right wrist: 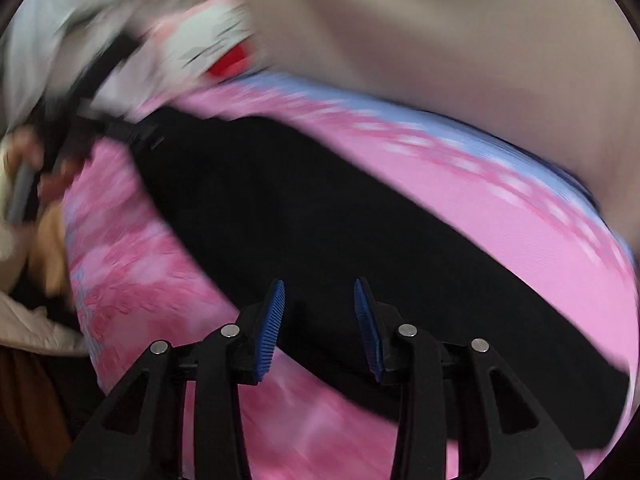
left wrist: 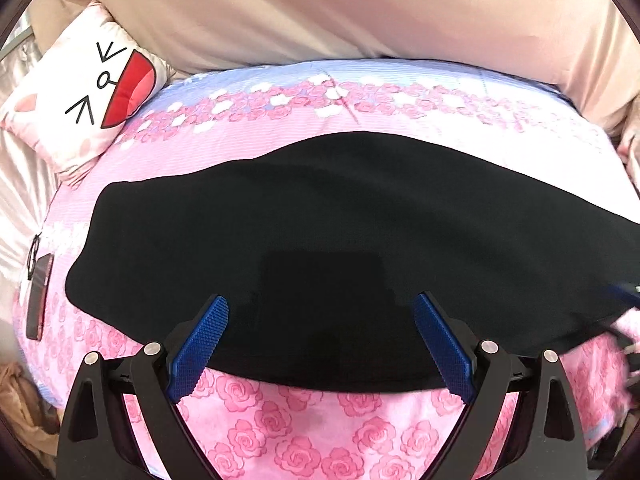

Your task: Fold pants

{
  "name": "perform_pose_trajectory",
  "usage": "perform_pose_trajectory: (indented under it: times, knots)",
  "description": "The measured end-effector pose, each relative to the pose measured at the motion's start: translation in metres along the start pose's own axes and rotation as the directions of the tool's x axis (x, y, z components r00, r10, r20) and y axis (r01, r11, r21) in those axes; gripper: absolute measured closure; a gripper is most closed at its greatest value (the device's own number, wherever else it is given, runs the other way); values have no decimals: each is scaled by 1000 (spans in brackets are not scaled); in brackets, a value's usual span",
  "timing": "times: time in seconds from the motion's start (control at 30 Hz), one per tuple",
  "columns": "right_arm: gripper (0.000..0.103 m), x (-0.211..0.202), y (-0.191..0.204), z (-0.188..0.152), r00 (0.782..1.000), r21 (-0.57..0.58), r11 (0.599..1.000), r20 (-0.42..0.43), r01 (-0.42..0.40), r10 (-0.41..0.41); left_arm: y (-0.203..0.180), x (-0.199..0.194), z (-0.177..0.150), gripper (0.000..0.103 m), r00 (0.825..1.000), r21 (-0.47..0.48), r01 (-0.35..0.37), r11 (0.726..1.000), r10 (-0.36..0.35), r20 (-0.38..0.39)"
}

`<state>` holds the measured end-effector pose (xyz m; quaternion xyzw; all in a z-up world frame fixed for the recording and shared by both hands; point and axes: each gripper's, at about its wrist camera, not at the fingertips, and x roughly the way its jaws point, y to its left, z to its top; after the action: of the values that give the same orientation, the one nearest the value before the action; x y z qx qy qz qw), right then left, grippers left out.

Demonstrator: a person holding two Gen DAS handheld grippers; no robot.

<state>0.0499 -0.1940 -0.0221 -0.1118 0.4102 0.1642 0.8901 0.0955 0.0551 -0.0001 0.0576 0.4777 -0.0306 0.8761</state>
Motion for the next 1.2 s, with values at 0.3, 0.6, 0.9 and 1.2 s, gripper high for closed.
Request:
perform_pose_trajectory:
  times: [0.3,0.6,0.9,1.2]
  knots:
    - [88,48,22,13,949,83,961,-159,-263,273,19,-6,-12,11,1000,4,-4,1000,4,9]
    - [6,-104,-139,-88,950,673,735,170,83,-262,-12,61,-5,11,991,90,28,996,-16,-129]
    - [5,-191,-276,-268,894,949,225,-103,220,-437,-15,56,-30,10,989,138,21,990,0,-149]
    - [20,-173,-235,-223,773,816,336,-195,470,-604,-20,12,-27,11,993,40,23,999,-18,-118]
